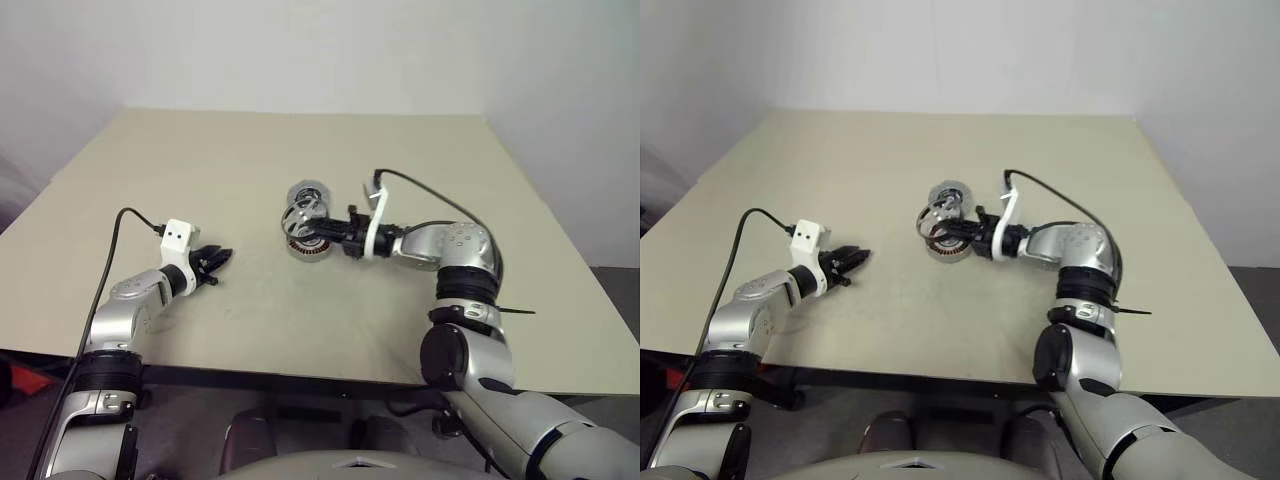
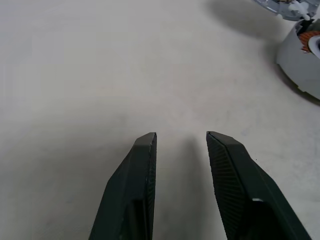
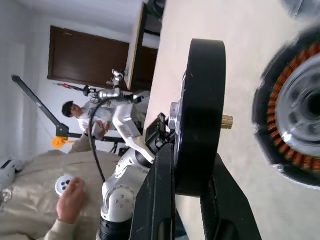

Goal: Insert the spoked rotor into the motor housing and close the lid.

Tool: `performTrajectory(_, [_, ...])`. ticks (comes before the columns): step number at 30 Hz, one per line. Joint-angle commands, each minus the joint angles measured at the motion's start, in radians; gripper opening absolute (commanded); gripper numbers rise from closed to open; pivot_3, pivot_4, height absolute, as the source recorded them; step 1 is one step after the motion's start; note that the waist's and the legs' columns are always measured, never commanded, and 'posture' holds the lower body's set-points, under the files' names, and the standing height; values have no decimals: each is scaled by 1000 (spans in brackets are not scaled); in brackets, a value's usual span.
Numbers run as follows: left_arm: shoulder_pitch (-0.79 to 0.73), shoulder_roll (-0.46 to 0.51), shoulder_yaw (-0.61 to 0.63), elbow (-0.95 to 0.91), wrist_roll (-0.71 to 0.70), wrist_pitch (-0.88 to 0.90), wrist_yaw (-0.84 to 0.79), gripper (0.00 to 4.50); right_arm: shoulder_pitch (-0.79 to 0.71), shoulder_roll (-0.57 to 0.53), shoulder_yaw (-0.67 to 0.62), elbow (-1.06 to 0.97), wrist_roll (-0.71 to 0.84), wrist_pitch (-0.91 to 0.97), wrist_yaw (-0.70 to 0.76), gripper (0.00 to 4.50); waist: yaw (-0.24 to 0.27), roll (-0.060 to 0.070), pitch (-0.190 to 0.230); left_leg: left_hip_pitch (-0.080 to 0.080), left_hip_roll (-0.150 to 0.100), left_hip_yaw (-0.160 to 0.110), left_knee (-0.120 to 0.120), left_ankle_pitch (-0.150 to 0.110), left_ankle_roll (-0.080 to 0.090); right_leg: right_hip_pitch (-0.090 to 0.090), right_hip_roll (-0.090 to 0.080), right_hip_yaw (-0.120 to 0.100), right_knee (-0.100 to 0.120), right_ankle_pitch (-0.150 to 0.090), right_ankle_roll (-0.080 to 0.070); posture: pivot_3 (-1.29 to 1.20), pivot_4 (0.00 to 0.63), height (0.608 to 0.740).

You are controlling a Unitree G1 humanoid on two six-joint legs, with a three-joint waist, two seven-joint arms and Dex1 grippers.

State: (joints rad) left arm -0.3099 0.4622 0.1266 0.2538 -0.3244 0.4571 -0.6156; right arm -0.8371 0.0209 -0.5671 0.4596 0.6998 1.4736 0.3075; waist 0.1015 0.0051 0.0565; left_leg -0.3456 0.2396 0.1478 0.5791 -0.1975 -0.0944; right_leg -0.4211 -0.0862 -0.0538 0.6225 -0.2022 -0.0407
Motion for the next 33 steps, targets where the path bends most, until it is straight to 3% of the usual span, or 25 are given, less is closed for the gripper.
performTrajectory(1, [-5, 14, 19, -48, 3, -17, 6, 1688, 3, 34, -21, -51, 27, -6, -47, 537, 0, 0, 0, 0, 0, 0, 0, 0, 0, 0, 0, 0, 0, 0, 0, 0, 0, 740])
performTrajectory(16, [13, 22, 13, -77, 5, -6, 13, 1688, -10, 23, -11, 84, 25, -184, -73, 537, -4, 0, 0, 0, 1, 0, -1, 1, -2, 0, 1, 0, 1, 0, 0, 0, 0, 740])
performTrajectory(33, [3, 43, 15, -73, -1, 1, 2, 1688, 18, 68, -13, 52, 50, -218, -165, 537, -4, 0, 0, 1, 1, 0, -1, 1, -2, 0, 1, 0, 1, 0, 0, 0, 0, 740])
